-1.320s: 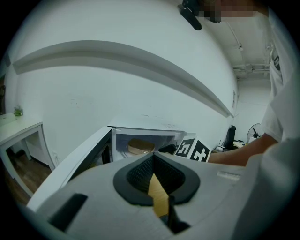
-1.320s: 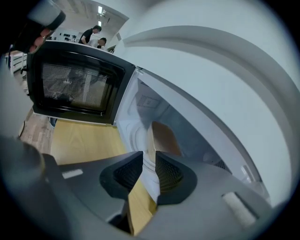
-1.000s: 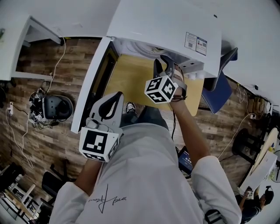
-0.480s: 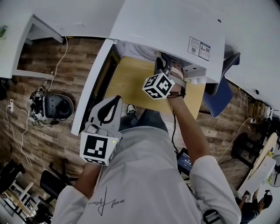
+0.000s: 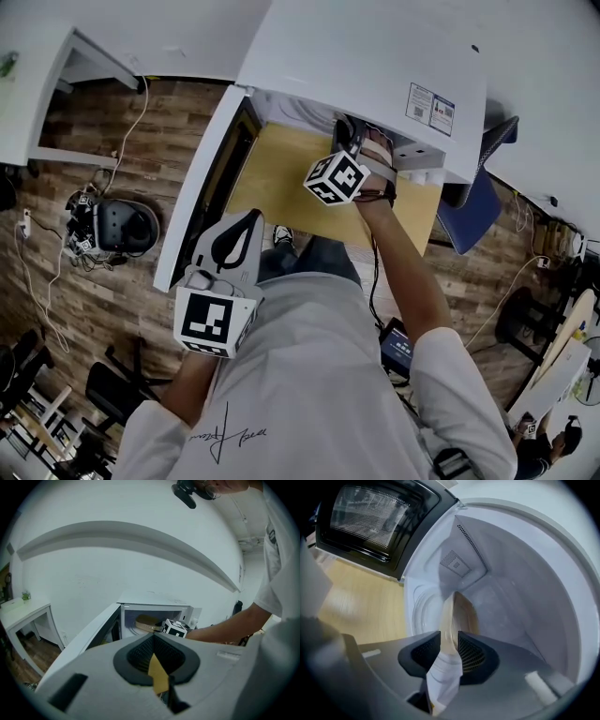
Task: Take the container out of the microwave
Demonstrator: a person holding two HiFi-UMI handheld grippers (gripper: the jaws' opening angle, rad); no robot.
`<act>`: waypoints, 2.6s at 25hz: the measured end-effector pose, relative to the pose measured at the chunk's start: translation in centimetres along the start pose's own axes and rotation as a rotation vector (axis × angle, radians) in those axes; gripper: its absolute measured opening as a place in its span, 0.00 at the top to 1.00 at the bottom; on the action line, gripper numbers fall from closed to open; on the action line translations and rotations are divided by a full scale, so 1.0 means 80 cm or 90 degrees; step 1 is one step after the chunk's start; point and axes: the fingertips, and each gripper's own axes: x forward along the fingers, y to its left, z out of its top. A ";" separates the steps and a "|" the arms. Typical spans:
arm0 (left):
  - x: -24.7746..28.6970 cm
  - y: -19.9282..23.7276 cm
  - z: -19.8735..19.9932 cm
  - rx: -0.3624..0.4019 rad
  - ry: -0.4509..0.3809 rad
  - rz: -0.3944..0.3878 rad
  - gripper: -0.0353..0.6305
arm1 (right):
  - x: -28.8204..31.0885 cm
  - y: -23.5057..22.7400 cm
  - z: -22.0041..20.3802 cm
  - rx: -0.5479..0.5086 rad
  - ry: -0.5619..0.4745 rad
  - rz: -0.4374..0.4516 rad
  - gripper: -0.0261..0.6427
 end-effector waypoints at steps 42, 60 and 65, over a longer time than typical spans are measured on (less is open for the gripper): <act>-0.003 0.003 0.004 0.003 -0.016 -0.013 0.96 | -0.020 0.005 0.010 0.001 -0.008 0.024 0.87; -0.012 -0.005 0.000 -0.004 -0.026 -0.016 0.96 | -0.054 0.014 0.007 0.016 -0.027 0.031 0.87; -0.014 -0.006 -0.001 -0.005 -0.029 -0.017 0.96 | -0.065 0.014 0.005 0.021 -0.030 0.034 0.87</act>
